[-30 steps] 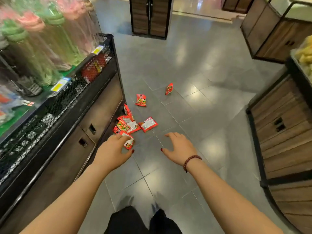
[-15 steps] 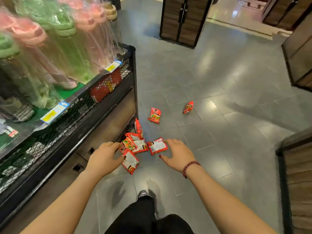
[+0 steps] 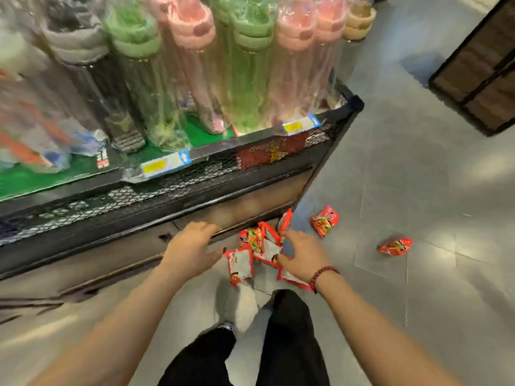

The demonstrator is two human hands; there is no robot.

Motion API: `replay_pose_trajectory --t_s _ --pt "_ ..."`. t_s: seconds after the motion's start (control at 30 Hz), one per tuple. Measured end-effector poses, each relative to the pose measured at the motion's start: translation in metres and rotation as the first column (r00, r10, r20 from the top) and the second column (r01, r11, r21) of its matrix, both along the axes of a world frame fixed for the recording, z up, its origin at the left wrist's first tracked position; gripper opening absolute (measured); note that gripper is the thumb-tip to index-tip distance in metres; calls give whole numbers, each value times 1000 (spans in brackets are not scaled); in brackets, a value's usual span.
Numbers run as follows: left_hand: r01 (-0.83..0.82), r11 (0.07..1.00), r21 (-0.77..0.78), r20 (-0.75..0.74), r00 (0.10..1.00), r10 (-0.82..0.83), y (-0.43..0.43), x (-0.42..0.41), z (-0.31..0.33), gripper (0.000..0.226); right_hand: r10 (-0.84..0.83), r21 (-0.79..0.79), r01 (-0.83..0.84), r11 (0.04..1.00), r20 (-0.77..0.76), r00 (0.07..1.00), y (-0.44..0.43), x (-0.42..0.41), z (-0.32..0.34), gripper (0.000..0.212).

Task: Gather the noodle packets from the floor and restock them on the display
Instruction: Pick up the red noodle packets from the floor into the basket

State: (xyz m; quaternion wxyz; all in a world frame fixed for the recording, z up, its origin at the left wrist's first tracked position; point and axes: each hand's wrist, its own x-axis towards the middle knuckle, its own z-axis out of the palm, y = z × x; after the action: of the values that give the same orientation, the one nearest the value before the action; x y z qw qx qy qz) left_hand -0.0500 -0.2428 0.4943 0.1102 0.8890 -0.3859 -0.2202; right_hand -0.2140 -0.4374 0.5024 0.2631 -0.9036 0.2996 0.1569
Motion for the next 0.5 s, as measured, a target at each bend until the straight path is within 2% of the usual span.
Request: replay_pose_trajectory --t_s 0.13,0.23,0.4,0.5 --pt "-241 971 15 -40 970 241 -24 -20 -36 52 98 79 -98 992 4 995 -43 18 -27 39" --pt "-421 907 23 -127 899 420 -40 -38 -77 52 102 125 -104 987 17 995 -73 32 -67 45" --pt "-669 743 7 -236 721 652 -36 -66 -168 60 -1 227 -2 974 14 1000 -93 49 -173 43" --pt "-701 713 15 -251 687 682 -35 -79 -229 53 -69 301 72 951 -20 997 -93 53 -253 45"
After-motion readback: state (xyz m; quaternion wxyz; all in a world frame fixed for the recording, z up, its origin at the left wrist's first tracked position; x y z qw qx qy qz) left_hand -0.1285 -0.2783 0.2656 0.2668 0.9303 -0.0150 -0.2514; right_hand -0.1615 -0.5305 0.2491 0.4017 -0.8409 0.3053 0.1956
